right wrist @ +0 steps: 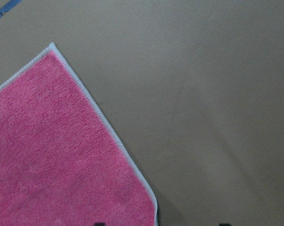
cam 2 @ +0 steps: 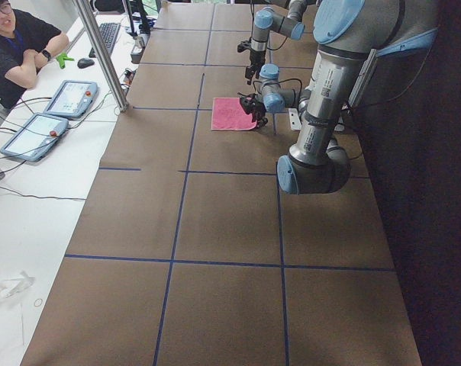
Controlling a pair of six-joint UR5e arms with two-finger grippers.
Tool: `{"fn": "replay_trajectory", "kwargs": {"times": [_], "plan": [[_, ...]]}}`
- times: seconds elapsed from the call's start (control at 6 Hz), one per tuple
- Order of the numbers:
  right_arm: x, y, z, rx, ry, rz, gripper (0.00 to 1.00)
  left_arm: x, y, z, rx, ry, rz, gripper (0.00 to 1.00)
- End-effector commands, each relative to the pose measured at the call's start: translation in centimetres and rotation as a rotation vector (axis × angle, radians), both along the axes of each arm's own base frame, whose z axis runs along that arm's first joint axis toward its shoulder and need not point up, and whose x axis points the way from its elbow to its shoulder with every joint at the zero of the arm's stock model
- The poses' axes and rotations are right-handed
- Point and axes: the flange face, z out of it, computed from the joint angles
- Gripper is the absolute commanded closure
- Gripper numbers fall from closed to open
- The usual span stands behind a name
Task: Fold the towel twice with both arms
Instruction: 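Lower both grippers and pinch the two near corners of the towel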
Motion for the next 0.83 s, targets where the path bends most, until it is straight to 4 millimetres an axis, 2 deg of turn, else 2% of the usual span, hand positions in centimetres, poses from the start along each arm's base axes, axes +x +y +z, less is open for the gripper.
{"fn": "replay_trajectory", "kwargs": {"times": [0.0,0.33,0.5,0.67], "plan": [[0.0,0.0,0.1,-0.001,0.001,0.001,0.15,0.0,0.0,0.2,0.005,0.004,0.003,0.91],[-0.7,0.6,0.5,-0.009,0.014,-0.006,0.16,-0.5,-0.1,-0.3,0.007,0.015,0.005,1.0],[-1.8,0.5,0.7,-0.062,0.021,0.051,0.25,-0.7,-0.3,-0.3,0.006,0.015,0.001,1.0],[-3.7,-0.1,0.6,-0.095,0.032,0.077,0.31,-0.7,-0.3,-0.4,0.005,0.017,0.002,1.0]]}}
